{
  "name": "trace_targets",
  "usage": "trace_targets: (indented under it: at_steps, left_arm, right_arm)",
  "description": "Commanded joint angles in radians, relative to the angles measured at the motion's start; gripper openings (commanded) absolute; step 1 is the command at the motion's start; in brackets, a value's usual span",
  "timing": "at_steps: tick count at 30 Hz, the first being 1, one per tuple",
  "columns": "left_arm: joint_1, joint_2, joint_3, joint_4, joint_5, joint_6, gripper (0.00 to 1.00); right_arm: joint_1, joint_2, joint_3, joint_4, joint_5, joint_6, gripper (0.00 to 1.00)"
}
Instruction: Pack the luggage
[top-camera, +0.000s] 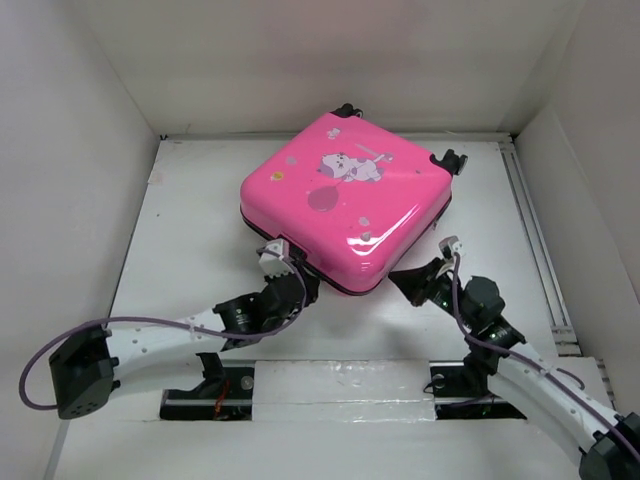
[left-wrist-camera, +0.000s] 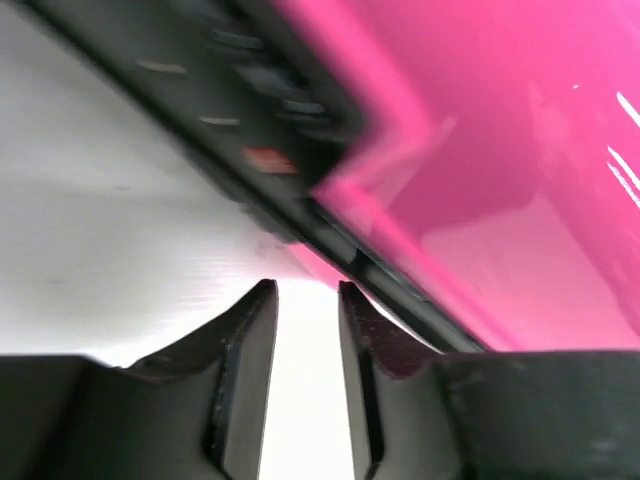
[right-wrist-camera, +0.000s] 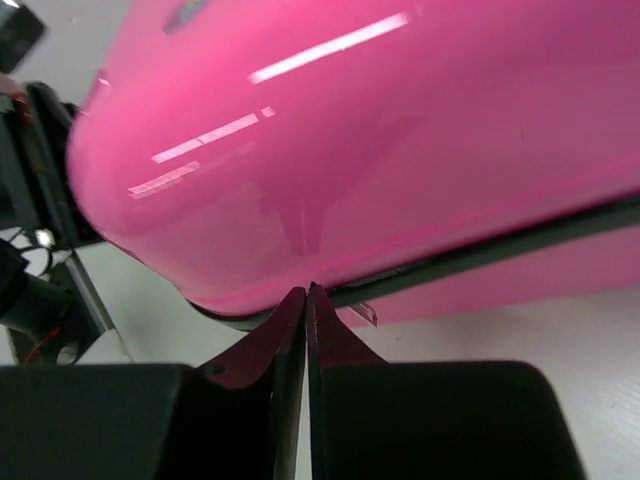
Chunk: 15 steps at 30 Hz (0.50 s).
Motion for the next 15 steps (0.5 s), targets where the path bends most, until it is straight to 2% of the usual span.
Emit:
trace_targets:
  at_steps: [1, 3, 5, 7, 10, 15]
  left_arm:
    - [-0.002, -0.102, -0.068, -0.083, -0.148, -0.044, 0.26]
    - [0.041, -0.148, -0.118, -0.084, -0.157, -0.053, 0.22]
    - [0.073, -0.159, -0.149, -0.003, -0.124, -0.009, 0.22]
    - [0.093, -0.159, -0.162, 0.079, -0.088, 0.013, 0.28]
    - [0.104, -0.078, -0.143, 0.099, -0.088, 0.048, 0.35]
    - [0.130, 0.004, -0.108, 0.223, -0.047, 0.091, 0.45]
  right_arm:
    - [0.028, 0.002, -0.051, 0.193, 0.078, 0.063, 0.09]
    - [0.028, 0.039, -0.074, 0.246, 0.092, 0.052, 0.11]
    - [0.028, 0.101, -0.074, 0.246, 0.092, 0.043, 0.20]
    - [0.039, 0.149, -0.084, 0.301, 0.092, 0.043, 0.29]
    - [0.048, 0.240, -0.070, 0.341, 0.092, -0.009, 0.37]
    - [0.076, 0.396, -0.010, 0.359, 0.043, -0.022, 0.41]
